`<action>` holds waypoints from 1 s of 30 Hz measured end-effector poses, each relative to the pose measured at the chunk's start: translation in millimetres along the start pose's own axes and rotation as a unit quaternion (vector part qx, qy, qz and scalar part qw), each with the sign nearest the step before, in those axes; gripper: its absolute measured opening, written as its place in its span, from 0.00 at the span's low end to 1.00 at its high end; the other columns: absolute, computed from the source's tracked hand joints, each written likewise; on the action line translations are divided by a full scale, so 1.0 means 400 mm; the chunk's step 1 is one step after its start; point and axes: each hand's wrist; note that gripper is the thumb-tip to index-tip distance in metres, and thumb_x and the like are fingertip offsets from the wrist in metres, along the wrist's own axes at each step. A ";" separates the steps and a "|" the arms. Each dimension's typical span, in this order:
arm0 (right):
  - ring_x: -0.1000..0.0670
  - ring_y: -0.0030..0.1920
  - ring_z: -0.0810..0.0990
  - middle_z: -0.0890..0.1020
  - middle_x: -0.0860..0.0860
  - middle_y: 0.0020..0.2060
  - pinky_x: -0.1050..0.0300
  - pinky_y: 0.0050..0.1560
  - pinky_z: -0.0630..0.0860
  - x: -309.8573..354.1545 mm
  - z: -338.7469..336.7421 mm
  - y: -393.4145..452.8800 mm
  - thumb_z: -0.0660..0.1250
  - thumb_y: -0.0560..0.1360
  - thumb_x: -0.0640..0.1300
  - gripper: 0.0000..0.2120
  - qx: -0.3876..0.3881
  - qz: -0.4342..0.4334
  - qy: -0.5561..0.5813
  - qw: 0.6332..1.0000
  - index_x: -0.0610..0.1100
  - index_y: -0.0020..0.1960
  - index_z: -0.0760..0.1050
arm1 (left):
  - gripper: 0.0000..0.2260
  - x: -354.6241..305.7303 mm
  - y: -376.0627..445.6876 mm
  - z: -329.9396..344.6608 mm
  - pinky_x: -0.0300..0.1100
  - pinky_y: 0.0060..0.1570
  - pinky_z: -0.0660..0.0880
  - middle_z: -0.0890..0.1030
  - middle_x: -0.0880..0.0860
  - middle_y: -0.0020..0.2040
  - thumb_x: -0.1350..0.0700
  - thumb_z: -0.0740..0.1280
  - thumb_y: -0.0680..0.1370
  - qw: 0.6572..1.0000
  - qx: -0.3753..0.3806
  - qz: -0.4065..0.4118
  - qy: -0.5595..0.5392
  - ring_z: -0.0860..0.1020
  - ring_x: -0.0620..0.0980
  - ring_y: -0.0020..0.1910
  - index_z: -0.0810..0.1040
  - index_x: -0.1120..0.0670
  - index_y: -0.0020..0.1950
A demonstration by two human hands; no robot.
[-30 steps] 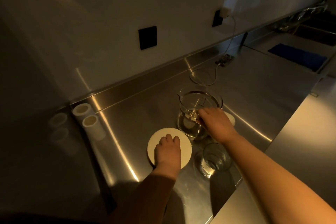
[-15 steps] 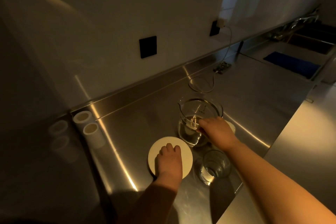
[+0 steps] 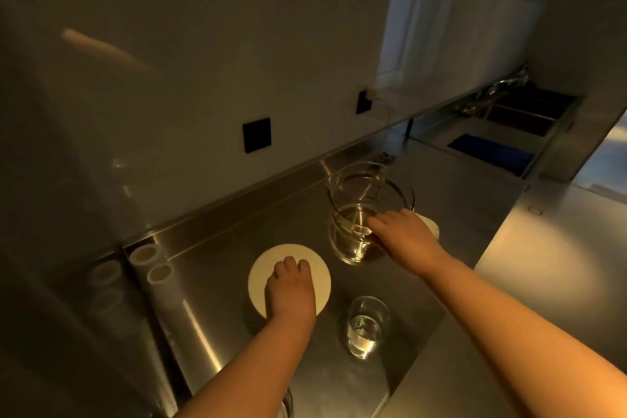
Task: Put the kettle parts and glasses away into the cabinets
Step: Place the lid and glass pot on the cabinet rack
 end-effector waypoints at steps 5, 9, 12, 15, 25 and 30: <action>0.49 0.41 0.79 0.80 0.52 0.40 0.57 0.40 0.67 0.022 -0.147 -0.065 0.74 0.66 0.43 0.13 0.005 -0.013 -0.016 1.000 0.50 0.48 0.74 | 0.29 -0.018 -0.076 -0.131 0.45 0.59 0.68 0.63 0.59 0.68 0.57 0.67 0.74 0.996 -0.055 0.059 0.032 0.65 0.57 0.66 0.58 0.55 0.71; 0.49 0.48 0.78 0.81 0.52 0.46 0.52 0.49 0.72 0.053 -0.258 -0.137 0.70 0.70 0.45 0.11 0.027 0.003 -0.027 0.999 0.49 0.51 0.74 | 0.30 -0.011 -0.169 -0.194 0.47 0.59 0.68 0.63 0.59 0.68 0.58 0.69 0.73 0.990 -0.091 0.096 0.053 0.64 0.57 0.66 0.59 0.55 0.71; 0.50 0.49 0.76 0.79 0.53 0.47 0.55 0.51 0.69 0.075 -0.324 -0.189 0.65 0.74 0.46 0.08 0.037 0.013 -0.026 0.999 0.50 0.53 0.72 | 0.30 0.001 -0.231 -0.222 0.47 0.58 0.69 0.64 0.59 0.67 0.58 0.70 0.72 0.984 -0.114 0.124 0.056 0.65 0.58 0.65 0.59 0.55 0.70; 0.54 0.42 0.75 0.76 0.56 0.41 0.60 0.44 0.66 0.111 -0.404 -0.268 0.67 0.74 0.46 0.06 0.022 0.020 -0.031 0.999 0.52 0.48 0.71 | 0.33 0.009 -0.303 -0.241 0.48 0.58 0.69 0.65 0.58 0.67 0.56 0.71 0.71 0.974 -0.138 0.166 0.063 0.65 0.57 0.64 0.59 0.53 0.71; 0.49 0.40 0.82 0.83 0.50 0.39 0.60 0.41 0.71 0.227 -0.642 -0.528 0.79 0.61 0.39 0.17 -0.012 0.014 -0.051 0.999 0.45 0.48 0.79 | 0.37 0.004 -0.569 -0.298 0.48 0.61 0.69 0.62 0.57 0.70 0.53 0.73 0.72 0.945 -0.180 0.270 0.048 0.64 0.55 0.67 0.55 0.51 0.74; 0.63 0.43 0.72 0.80 0.52 0.40 0.77 0.43 0.67 0.269 -0.668 -0.609 0.77 0.64 0.36 0.16 -0.048 -0.020 0.032 0.998 0.44 0.48 0.77 | 0.32 0.063 -0.703 -0.315 0.46 0.63 0.70 0.62 0.55 0.71 0.51 0.71 0.74 0.935 -0.207 0.288 0.016 0.64 0.53 0.67 0.57 0.49 0.73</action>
Point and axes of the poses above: each hand's wrist, its own y-axis towards the middle knuckle, its own z-axis out of the palm, x = y × z
